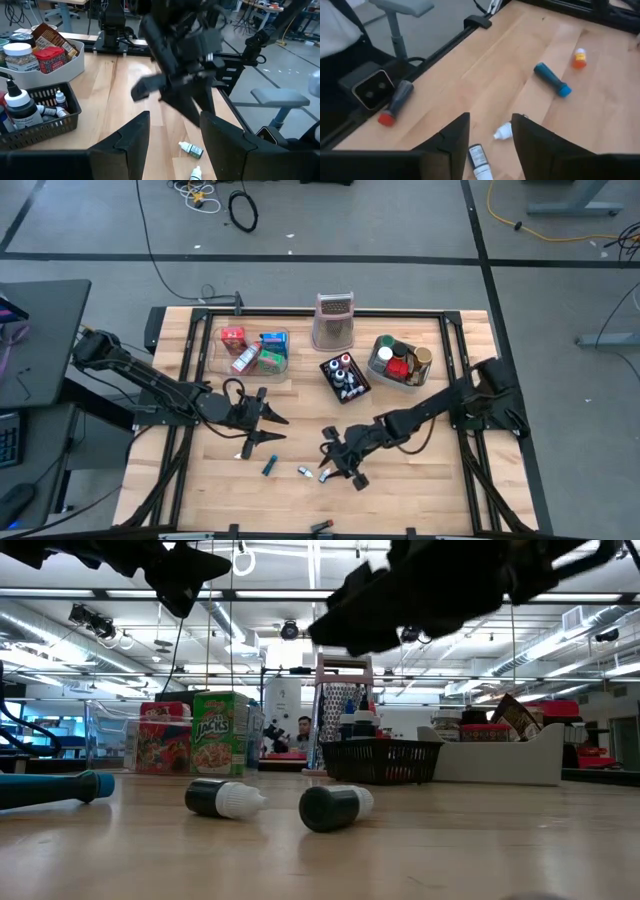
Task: Pick & Place Kitchen Items
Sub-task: Put the small black food coloring bottle into the black bin
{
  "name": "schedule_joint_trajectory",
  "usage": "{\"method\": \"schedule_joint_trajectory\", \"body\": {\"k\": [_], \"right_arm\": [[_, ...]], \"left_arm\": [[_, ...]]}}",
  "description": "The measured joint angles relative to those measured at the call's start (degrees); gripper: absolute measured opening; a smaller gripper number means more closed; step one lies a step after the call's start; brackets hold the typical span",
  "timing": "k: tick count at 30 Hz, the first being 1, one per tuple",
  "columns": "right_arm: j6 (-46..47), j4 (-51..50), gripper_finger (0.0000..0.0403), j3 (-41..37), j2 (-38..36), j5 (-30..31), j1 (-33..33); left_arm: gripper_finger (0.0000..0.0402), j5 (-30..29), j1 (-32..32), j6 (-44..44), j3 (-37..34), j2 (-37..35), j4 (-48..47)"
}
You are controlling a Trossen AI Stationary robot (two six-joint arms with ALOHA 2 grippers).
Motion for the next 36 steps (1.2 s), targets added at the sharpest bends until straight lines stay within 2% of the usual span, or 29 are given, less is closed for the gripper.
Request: {"method": "schedule_joint_trajectory", "body": {"k": [2, 7, 16, 26, 32, 36], "right_arm": [[0.0, 2.3, 0.0168, 0.0, 2.1, -0.8, -0.4], [1.8, 10.0, 0.0188, 0.0, 7.6, -11.3, -3.0], [6.6, 18.2, 0.018, 0.0, 16.1, -19.6, -4.4], [3.7, 20.2, 0.0169, 0.0, 17.8, -19.5, -5.3], [2.3, 14.0, 0.0169, 0.1, 17.7, -19.0, -5.4], [-1.9, 12.8, 0.0169, 0.1, 17.6, -17.3, -4.8]], "left_arm": [[0.0183, 0.0, 0.0, 0.0, 0.0, 0.0, 0.0], [0.0183, 0.0, 0.0, 0.0, 0.0, 0.0, 0.0], [0.0183, -0.2, 0.0, 0.8, 0.0, 0.0, 0.0], [0.0183, -0.2, 0.0, 2.2, 0.0, 0.0, 0.0], [0.0183, -0.2, 0.0, 2.2, 0.0, 0.0, 0.0], [0.0183, -0.2, 0.0, 2.2, 0.0, 0.0, 0.0]]}}
